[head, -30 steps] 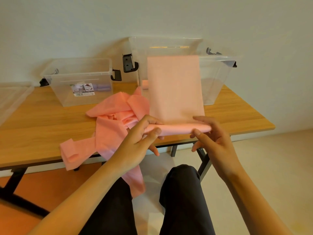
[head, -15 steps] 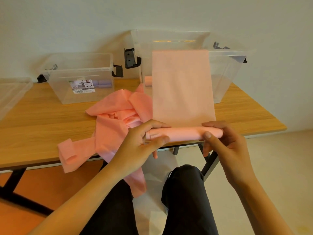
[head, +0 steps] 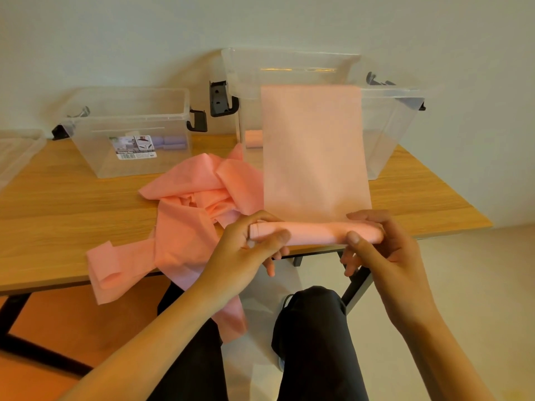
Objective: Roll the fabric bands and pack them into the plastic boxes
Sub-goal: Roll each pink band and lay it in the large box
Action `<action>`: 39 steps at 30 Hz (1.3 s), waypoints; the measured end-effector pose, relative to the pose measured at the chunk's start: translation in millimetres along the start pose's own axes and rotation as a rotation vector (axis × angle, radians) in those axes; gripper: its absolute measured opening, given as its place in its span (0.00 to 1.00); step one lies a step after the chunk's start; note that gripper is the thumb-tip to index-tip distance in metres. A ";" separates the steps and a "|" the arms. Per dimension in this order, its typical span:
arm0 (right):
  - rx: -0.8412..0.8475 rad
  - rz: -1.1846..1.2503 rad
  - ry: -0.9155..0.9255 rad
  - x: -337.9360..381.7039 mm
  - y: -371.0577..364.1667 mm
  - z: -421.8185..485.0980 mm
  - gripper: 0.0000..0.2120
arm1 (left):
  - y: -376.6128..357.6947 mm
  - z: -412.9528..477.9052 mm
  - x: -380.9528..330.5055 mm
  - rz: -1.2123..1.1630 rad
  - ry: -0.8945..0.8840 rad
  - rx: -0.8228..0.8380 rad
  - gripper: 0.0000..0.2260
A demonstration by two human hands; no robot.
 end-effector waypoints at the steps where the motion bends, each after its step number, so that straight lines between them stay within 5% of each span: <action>1: 0.002 0.003 -0.005 0.2 -0.1 1.5 0.14 | 0.0 -0.5 0.5 0.003 0.003 0.004 0.06; 6: -0.003 -0.054 0.026 1.1 1.2 5.5 0.11 | -1.6 -0.8 -2.3 0.090 -0.025 0.040 0.17; 16: 0.047 -0.020 -0.062 -4.4 -5.0 2.1 0.14 | 0.4 -2.8 -1.8 0.025 -0.015 -0.013 0.09; 22: -0.013 -0.022 -0.072 -5.6 -2.5 3.8 0.14 | -0.2 -0.8 -6.1 0.048 0.005 0.039 0.16; 39: 0.030 -0.002 -0.080 0.8 -2.3 8.1 0.19 | -2.6 0.7 -9.4 0.016 0.015 -0.018 0.13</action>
Point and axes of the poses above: each hand's wrist, its own z-axis towards the middle knuckle, its own y-axis out of the back of the hand, x = y × z, the point moved 5 cm from there along z, towards the middle knuckle, and after that the axes turned 6 degrees about -y, right-handed, at the moved point
